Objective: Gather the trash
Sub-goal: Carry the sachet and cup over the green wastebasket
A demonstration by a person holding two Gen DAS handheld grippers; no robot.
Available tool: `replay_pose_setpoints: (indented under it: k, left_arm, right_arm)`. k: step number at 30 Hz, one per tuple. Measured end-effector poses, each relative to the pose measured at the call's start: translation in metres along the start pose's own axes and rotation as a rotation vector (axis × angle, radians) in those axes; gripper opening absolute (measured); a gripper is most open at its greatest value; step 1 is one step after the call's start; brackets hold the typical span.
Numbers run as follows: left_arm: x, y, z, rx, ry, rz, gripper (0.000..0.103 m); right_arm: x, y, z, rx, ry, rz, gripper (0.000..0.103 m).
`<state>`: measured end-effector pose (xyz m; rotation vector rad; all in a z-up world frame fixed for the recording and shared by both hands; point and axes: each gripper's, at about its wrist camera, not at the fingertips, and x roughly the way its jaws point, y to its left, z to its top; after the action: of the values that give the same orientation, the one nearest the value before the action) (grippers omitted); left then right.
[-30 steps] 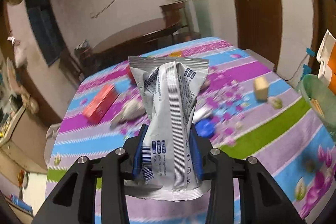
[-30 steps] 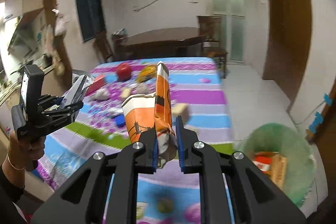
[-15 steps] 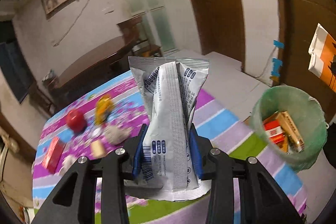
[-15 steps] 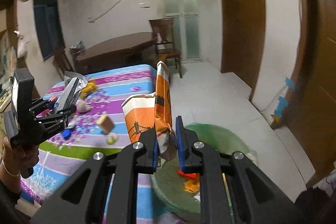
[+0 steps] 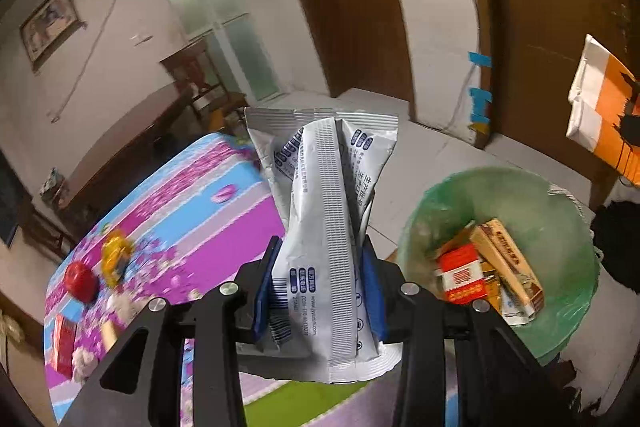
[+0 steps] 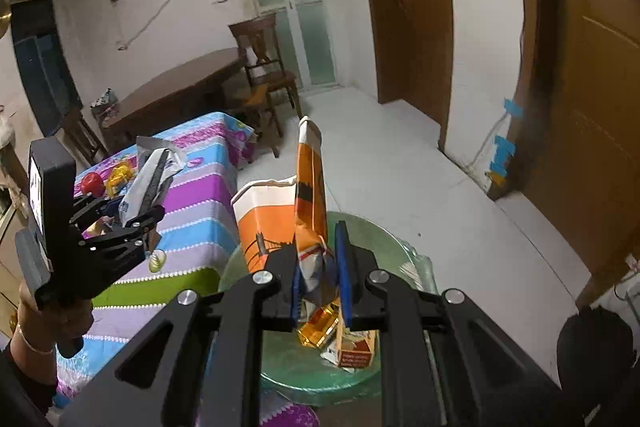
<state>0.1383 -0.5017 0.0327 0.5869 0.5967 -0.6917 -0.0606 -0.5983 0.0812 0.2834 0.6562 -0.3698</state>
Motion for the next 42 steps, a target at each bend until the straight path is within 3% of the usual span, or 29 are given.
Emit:
replay_pose_setpoints:
  k: [11, 42]
  left_arm:
    - [0.026, -0.057, 0.017, 0.096, 0.039, -0.126, 0.039]
    - [0.052, -0.084, 0.016, 0.163, 0.090, -0.169, 0.040]
  right_arm:
    - [0.008, -0.025, -0.004, 0.061, 0.102, -0.055, 0.013]
    - [0.028, -0.026, -0.002, 0.026, 0.197, -0.100, 0.013]
